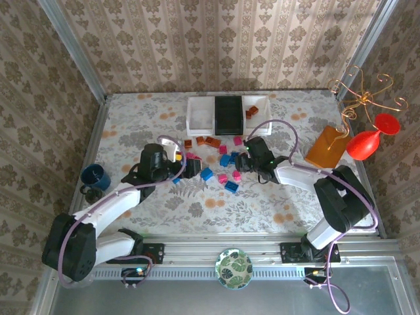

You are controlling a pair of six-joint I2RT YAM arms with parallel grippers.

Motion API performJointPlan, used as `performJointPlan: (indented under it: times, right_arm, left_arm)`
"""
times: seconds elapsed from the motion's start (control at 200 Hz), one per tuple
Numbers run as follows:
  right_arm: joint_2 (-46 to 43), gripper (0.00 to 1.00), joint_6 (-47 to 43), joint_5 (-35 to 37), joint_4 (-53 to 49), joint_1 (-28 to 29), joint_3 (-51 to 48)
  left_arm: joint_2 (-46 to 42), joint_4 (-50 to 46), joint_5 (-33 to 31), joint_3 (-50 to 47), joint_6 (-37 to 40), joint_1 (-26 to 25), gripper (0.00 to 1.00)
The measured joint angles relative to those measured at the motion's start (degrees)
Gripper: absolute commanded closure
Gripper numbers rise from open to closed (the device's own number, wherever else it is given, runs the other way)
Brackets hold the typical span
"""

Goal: Sort the legos into containers by color
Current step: Pick up the lego from the center of the table, then place the lego in the container.

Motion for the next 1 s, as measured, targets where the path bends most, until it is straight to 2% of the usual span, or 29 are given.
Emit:
performJointPlan:
  times: [0.185,0.445,0.625,0.765,0.905,1.0]
  right_arm:
    - [6.32,0.39,-1.31,1.75,-0.52,0.00,3.34]
    - [12.55,0.42,-2.51,2.80,-0.42,-1.29,8.02]
    - [15.65,0.56,-2.80,2.71,-0.13,-2.99,11.19]
    - [15.85,0.67,-3.10,2.51,-0.11,-3.65,11.67]
    - [14.27,0.70,-1.99,-0.52,-0.04,-4.94,10.95]
    - [10.23,0.70,0.26,-4.52,1.14,-8.00,8.85]
  left_arm:
    - [1.92,0.07,1.18,0.76,0.96,-5.03,0.00]
    - [1.99,0.11,0.94,1.09,1.22,-5.42,0.00]
    - [1.73,0.11,0.44,1.09,1.25,-5.40,0.00]
    - [0.81,0.11,-0.35,1.09,1.36,-5.42,0.00]
    - [0.57,0.09,-1.36,1.09,1.38,-5.42,0.00]
    - [0.57,0.09,-1.90,1.09,1.38,-5.42,0.00]
